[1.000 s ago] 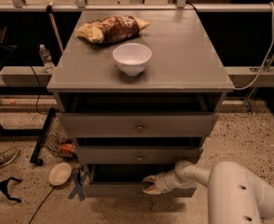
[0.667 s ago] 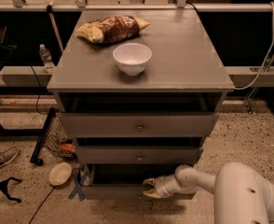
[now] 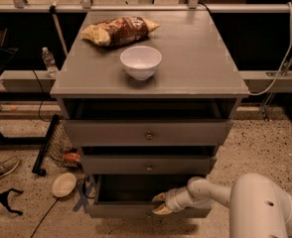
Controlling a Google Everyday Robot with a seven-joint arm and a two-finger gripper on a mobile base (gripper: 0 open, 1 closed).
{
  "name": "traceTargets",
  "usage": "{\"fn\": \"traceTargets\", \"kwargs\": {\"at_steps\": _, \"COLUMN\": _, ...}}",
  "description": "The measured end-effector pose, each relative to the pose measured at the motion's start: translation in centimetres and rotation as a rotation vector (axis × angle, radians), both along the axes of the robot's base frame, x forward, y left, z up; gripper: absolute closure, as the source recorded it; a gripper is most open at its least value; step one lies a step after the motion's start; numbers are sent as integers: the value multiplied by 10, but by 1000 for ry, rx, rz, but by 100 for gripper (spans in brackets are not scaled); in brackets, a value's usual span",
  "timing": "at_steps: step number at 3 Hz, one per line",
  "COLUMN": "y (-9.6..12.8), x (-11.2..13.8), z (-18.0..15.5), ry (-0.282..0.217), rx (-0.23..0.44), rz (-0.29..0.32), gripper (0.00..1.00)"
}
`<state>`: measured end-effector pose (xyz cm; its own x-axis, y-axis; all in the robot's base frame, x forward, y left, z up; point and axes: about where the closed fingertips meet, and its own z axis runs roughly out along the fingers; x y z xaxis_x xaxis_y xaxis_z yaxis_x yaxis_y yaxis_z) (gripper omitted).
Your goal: Open bottom drawer
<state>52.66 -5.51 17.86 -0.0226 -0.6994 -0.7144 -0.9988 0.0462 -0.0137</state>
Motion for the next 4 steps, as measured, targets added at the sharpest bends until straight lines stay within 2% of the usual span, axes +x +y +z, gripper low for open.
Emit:
{"fn": "traceTargets", "kwargs": {"at_steps": 1, "y": 0, "x": -22, "z": 3, "ry": 1, "rx": 1, "rz": -25, "gripper": 100}}
{"fn": "traceTargets", "kwargs": {"at_steps": 2, "y": 0, "x": -33, "z": 4, "ry": 1, "rx": 2, "rz": -38, "gripper": 100}}
{"fn": "traceTargets", "kwargs": {"at_steps": 3, "y": -1, "x": -60, "z": 8, "ry": 7, "rx": 0, "rz": -72, "gripper": 100}}
{"fn": "traceTargets", "kwargs": {"at_steps": 4, "y": -1, "x": -62, "z": 8, "ry": 8, "rx": 0, "rz": -76, "gripper": 100}}
